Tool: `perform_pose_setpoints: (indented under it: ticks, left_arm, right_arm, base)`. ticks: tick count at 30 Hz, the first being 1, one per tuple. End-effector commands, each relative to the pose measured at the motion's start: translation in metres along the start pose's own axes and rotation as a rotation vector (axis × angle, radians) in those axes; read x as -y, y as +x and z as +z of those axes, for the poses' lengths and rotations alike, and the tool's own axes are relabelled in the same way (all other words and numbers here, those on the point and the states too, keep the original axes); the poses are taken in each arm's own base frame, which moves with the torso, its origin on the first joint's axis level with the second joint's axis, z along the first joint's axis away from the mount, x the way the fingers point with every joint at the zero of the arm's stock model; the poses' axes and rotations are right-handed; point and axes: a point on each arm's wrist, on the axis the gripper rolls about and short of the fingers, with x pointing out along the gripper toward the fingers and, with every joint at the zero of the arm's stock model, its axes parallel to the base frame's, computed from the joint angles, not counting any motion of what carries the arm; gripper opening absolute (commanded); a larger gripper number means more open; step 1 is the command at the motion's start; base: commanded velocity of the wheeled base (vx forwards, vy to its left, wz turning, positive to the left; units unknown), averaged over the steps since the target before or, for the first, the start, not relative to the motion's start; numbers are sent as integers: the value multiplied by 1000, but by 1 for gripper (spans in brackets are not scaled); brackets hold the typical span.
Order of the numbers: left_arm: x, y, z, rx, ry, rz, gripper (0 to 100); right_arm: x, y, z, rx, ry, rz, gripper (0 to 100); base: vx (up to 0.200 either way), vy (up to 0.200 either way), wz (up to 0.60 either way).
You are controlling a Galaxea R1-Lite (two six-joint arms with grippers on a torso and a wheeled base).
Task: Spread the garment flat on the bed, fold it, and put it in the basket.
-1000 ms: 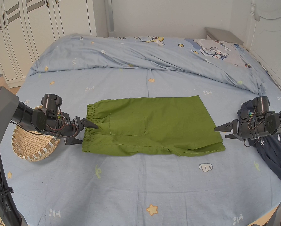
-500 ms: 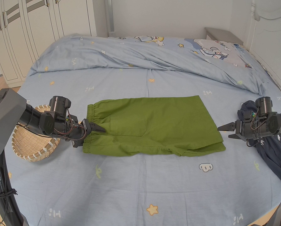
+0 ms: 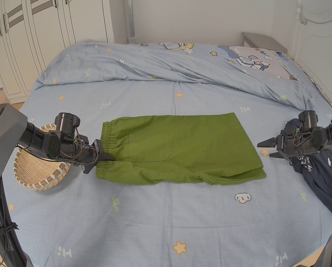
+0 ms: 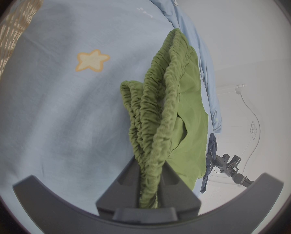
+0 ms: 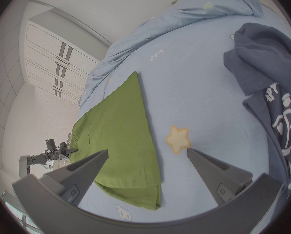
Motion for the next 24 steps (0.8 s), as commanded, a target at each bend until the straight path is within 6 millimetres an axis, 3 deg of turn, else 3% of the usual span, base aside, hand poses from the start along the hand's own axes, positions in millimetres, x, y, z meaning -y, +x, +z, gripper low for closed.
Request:
perform_pose_setpoints:
  ticks: [1, 7, 16, 24]
  left_arm:
    - [3, -5, 1, 12, 6, -6, 0]
    - [3, -5, 1, 12, 6, -6, 0]
    - [3, -5, 1, 11, 6, -5, 0]
    - [2, -4, 0, 7, 8, -4, 0]
  right_arm:
    - [11, 26, 11, -54, 32, 7, 100]
    - [1, 41, 12, -124, 55, 83, 100]
    - [-4, 76, -3, -215, 78, 111, 100]
    - [-6, 84, -11, -244, 86, 116, 100]
  base:
    - [0, 0, 0]
    - [0, 0, 0]
    - [0, 0, 0]
    - [0, 0, 0]
